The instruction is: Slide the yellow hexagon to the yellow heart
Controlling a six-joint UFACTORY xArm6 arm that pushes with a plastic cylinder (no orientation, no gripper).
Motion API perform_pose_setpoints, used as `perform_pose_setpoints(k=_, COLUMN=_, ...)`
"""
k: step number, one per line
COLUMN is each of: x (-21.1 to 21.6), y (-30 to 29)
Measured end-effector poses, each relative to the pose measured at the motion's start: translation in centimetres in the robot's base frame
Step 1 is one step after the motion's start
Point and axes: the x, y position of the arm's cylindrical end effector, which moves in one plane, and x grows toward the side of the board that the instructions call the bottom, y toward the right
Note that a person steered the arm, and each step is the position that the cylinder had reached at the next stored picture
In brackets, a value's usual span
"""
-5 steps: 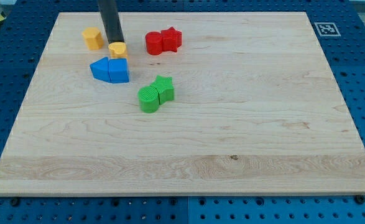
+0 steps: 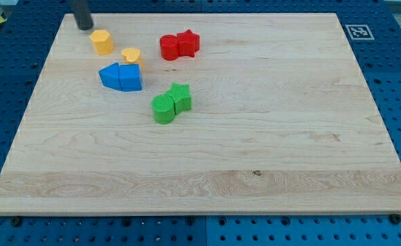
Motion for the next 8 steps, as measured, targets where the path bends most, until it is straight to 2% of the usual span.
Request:
perform_pose_setpoints(k=1, x=0.1, y=-0.7)
perform_pose_setpoints(k=4, x=1.3, y=1.9)
perform_pose_setpoints(k=7, x=7.8, y=6.4)
perform_pose_setpoints(k=8, x=8.7, y=7.7)
